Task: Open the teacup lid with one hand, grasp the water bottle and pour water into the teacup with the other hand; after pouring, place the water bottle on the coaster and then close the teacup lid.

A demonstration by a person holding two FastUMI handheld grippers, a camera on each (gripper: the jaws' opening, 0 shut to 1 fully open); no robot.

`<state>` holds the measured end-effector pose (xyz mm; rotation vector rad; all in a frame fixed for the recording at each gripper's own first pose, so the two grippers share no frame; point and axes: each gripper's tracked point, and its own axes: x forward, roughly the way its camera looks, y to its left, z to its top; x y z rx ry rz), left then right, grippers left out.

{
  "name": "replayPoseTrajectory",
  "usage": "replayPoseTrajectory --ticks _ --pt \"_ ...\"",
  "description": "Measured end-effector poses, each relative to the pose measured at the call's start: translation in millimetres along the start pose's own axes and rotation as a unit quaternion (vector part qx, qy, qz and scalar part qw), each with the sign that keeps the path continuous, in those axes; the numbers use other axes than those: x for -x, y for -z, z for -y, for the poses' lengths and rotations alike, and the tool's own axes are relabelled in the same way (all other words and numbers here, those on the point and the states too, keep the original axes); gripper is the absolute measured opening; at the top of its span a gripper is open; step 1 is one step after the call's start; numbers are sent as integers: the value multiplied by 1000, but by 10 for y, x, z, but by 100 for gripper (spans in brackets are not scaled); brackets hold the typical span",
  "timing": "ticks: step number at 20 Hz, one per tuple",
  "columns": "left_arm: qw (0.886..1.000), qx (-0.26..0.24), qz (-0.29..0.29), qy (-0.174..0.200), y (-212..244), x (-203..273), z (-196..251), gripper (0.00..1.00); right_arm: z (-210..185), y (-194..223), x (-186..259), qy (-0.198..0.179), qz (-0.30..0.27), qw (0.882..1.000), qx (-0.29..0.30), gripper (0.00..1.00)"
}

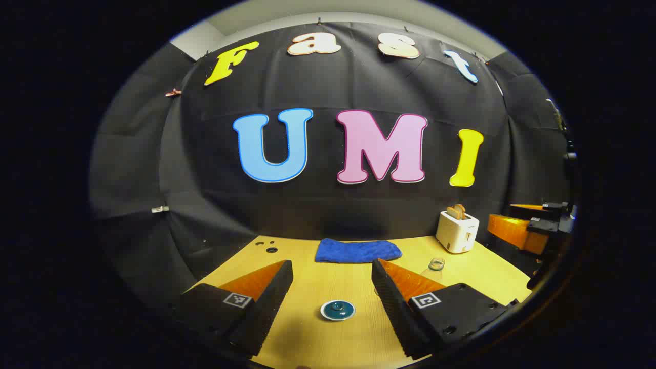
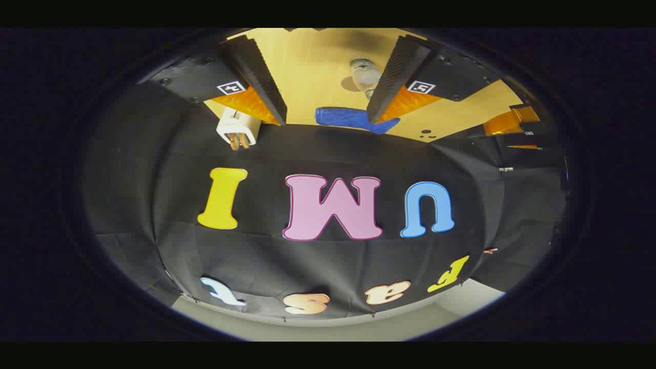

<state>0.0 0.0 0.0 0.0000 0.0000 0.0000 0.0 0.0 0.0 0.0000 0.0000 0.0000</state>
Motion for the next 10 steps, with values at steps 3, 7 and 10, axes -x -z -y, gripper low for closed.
replayPoseTrajectory --ticks 3,7,10 --pt "999 -17 -11 34 122 -71 -6 97 -103 8 -39 17 -9 1000 5 98" --pt "996 -14 -2 83 200 -189 -44 97 -195 41 40 49 -24 999 6 98" --pt "997 -15 -2 78 234 -248 -160 97 -282 41 162 53 -22 998 14 98"
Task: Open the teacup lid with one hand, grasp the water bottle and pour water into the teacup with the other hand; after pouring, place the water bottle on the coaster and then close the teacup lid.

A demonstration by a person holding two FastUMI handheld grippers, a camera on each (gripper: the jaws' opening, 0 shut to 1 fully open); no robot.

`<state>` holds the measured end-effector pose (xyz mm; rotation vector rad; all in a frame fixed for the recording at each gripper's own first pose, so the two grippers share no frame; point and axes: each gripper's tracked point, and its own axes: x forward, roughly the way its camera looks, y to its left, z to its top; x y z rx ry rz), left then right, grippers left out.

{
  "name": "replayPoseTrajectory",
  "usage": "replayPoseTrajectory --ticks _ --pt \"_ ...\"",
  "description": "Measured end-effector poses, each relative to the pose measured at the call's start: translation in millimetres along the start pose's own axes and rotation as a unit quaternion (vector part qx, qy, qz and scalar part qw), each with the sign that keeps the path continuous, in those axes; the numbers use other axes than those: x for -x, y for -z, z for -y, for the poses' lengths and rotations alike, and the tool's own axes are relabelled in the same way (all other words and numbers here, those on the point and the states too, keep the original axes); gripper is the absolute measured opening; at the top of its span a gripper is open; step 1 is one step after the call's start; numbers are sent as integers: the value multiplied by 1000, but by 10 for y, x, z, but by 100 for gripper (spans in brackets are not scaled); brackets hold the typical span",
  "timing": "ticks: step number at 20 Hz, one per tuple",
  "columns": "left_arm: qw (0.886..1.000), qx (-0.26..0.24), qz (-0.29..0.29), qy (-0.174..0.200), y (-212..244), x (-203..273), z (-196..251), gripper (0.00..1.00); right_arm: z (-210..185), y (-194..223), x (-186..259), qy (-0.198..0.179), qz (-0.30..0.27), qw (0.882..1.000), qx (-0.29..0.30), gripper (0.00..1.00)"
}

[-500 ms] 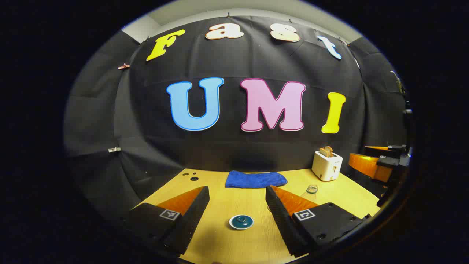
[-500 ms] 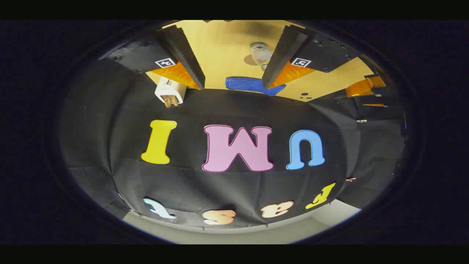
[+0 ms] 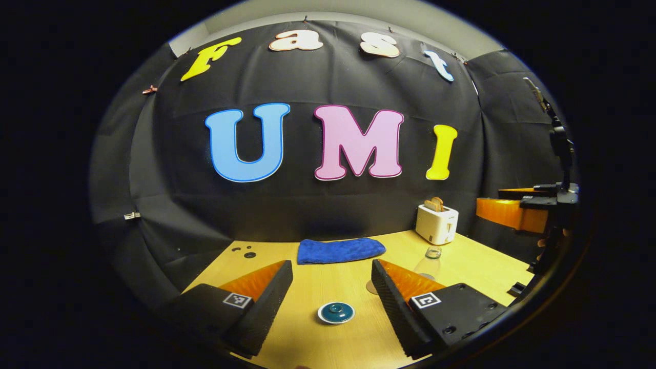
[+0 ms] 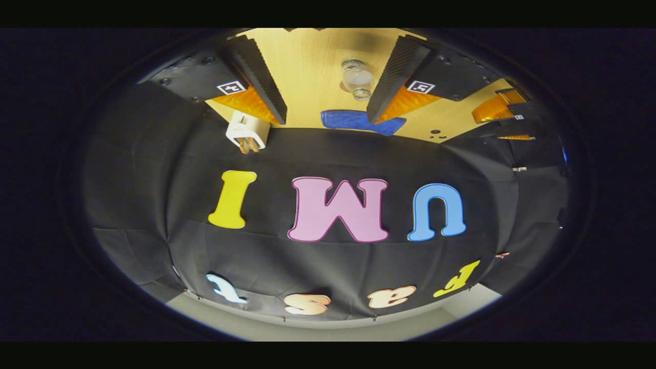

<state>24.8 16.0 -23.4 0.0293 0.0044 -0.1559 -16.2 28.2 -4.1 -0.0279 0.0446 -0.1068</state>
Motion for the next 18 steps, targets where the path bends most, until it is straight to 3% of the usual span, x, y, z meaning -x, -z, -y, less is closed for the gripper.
replayPoseTrajectory --ticks 8,18 --pt "999 20 -34 -25 249 -57 -99 97 -118 369 2 -33 -33 999 -14 98" --pt "995 -40 -91 22 909 -647 203 96 -138 912 -198 -64 -84 994 -8 98"
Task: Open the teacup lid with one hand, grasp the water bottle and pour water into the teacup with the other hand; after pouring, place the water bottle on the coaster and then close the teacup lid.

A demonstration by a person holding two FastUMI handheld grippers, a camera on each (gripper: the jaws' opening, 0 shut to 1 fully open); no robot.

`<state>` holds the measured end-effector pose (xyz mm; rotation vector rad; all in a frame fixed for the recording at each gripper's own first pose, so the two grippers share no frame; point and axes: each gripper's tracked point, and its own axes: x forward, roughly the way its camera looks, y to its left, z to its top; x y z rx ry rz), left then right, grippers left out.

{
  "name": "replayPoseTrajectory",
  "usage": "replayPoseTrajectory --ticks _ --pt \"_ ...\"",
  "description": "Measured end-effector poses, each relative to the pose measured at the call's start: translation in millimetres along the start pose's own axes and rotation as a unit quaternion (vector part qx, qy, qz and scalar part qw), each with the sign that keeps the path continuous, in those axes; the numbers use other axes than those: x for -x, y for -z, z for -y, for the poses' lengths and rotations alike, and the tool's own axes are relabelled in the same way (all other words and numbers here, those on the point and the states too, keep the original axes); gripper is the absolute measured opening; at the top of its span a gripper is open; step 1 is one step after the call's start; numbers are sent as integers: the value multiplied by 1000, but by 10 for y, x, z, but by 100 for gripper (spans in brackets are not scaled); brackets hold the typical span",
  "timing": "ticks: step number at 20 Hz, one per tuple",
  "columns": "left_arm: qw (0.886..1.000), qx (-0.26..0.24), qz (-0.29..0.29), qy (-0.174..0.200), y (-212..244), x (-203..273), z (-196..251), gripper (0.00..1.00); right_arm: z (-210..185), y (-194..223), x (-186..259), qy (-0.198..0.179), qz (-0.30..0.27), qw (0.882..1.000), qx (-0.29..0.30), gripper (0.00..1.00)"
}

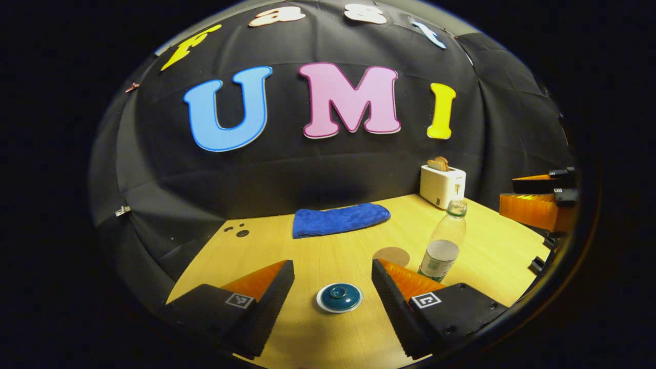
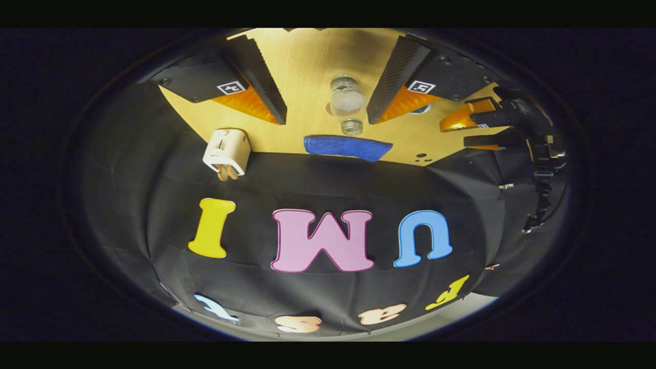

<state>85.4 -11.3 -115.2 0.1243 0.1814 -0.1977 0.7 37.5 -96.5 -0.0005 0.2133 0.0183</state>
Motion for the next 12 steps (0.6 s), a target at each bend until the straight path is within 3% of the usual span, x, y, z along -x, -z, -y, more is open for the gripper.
replayPoseTrajectory --ticks 7,8,9,10,12 --pt "999 3 -38 0 651 -540 -20 79 -82 459 -190 -11 -35 999 4 98" --pt "999 5 -43 1 738 -573 -10 66 -99 527 -198 -12 -42 999 3 98" --pt "999 8 -45 1 790 -599 -9 73 -109 590 -201 -11 -48 999 3 98" --pt "999 12 -46 2 820 -633 -3 64 -129 632 -193 -10 -54 999 0 98" --pt "998 26 -49 12 872 -676 50 64 -157 686 -144 -10 -60 998 -6 98"
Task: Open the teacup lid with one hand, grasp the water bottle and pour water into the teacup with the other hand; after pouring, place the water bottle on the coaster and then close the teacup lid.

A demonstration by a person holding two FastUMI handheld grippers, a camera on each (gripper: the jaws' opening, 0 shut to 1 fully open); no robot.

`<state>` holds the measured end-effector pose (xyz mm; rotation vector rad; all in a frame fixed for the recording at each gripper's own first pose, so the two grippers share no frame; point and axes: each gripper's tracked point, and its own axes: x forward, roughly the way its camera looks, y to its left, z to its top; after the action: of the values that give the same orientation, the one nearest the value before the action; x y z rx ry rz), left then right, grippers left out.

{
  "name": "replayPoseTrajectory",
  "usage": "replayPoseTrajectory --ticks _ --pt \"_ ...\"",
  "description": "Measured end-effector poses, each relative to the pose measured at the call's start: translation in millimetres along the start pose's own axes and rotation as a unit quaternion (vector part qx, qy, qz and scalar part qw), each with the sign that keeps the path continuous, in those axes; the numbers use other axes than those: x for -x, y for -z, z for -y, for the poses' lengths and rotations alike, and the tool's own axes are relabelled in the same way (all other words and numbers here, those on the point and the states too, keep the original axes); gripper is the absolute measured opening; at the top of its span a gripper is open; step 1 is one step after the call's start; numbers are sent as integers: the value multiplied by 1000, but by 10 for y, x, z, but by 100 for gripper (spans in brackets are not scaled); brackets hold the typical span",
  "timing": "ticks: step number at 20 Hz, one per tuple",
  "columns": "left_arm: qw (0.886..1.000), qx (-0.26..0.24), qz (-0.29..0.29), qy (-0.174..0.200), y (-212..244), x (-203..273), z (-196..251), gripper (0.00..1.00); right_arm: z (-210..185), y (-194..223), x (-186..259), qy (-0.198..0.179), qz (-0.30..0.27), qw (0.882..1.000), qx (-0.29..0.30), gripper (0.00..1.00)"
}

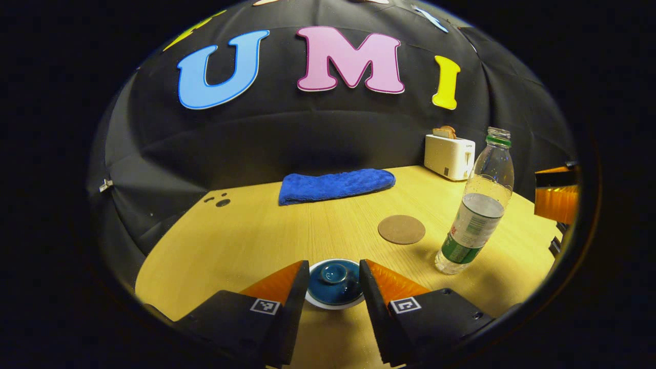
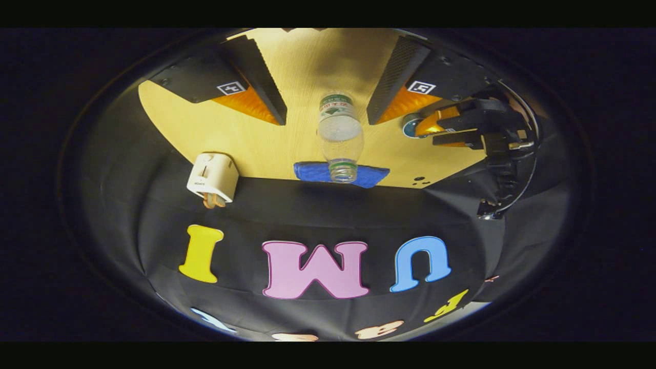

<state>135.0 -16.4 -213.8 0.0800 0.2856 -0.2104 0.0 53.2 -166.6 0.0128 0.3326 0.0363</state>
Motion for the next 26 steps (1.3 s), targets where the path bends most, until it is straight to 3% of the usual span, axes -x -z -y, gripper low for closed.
replayPoseTrajectory --ticks 4,5,6,7,10,11,13,17,18,24,25,26 --pt "1000 10 -6 4 85 -77 7 59 -75 11 9 -5 -1 1000 10 98" --pt "1000 13 -6 3 86 -78 6 63 -80 6 0 -6 0 1000 12 98" --pt "1000 15 -3 5 75 -86 14 53 -90 12 -16 -7 1 1000 12 98" --pt "1000 16 -2 5 82 -91 12 57 -101 -3 -24 -7 2 1000 11 98" --pt "1000 16 0 6 56 -91 11 48 -106 6 -66 -6 4 1000 8 98" --pt "1000 14 1 6 65 -94 5 50 -114 15 -78 -6 2 1000 7 98" --pt "1000 14 1 6 71 -95 -2 37 -121 26 -107 -8 2 1000 8 98" --pt "1000 13 3 7 79 -97 5 34 -155 30 -219 -14 13 1000 13 98" --pt "1000 10 6 6 64 -93 7 29 -157 60 -259 -14 14 1000 14 98" --pt "1000 12 21 5 -11 -51 19 30 -169 164 -486 -11 19 1000 -2 98" --pt "999 13 29 7 -75 -29 31 23 -175 114 -528 -11 28 1000 -4 98" --pt "999 14 33 7 -98 -22 25 27 -160 94 -553 -8 33 999 -3 98"
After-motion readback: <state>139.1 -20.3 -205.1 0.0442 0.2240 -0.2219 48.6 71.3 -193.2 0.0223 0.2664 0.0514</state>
